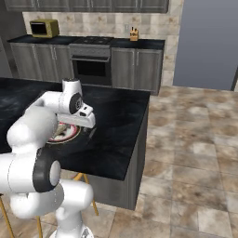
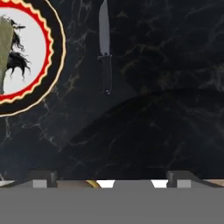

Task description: Retrieve the butter from the fridge and place it on a plate on the dining table. Then retrieve the butter knife by the fridge and place it near the plate.

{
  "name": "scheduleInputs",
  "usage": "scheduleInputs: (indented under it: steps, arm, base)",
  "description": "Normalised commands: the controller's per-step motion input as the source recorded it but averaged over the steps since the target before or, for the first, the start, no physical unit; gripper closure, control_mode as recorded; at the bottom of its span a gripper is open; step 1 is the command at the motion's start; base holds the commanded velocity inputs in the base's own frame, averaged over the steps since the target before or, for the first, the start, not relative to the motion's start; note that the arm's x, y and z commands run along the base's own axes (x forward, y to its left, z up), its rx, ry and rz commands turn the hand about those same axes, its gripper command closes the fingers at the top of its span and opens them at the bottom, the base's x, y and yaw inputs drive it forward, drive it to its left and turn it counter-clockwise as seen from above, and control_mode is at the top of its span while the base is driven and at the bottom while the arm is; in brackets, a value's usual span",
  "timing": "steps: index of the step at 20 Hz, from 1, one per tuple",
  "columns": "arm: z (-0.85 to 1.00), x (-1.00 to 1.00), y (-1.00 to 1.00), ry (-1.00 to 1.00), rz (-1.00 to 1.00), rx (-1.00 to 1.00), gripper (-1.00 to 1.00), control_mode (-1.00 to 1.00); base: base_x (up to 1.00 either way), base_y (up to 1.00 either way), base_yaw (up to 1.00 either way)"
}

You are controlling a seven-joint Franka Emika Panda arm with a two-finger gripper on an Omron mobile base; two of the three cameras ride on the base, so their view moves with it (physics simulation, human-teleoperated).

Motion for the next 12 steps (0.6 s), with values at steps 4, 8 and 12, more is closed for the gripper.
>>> scheduleInputs:
  steps: [4, 8, 12]
  arm:
    - [0.83, -0.97, 0.0, 0.0, 0.06, 0.0, -1.0, -1.0]
    - [0.78, -0.74, 0.0, 0.09, 0.07, 0.0, -1.0, -1.0]
    - [0.56, -0.59, 0.0, 0.08, 0.02, 0.0, -1.0, -1.0]
  base:
    - [0.0, 0.0, 0.0]
    - [0.0, 0.0, 0.0]
    - [0.0, 0.0, 0.0]
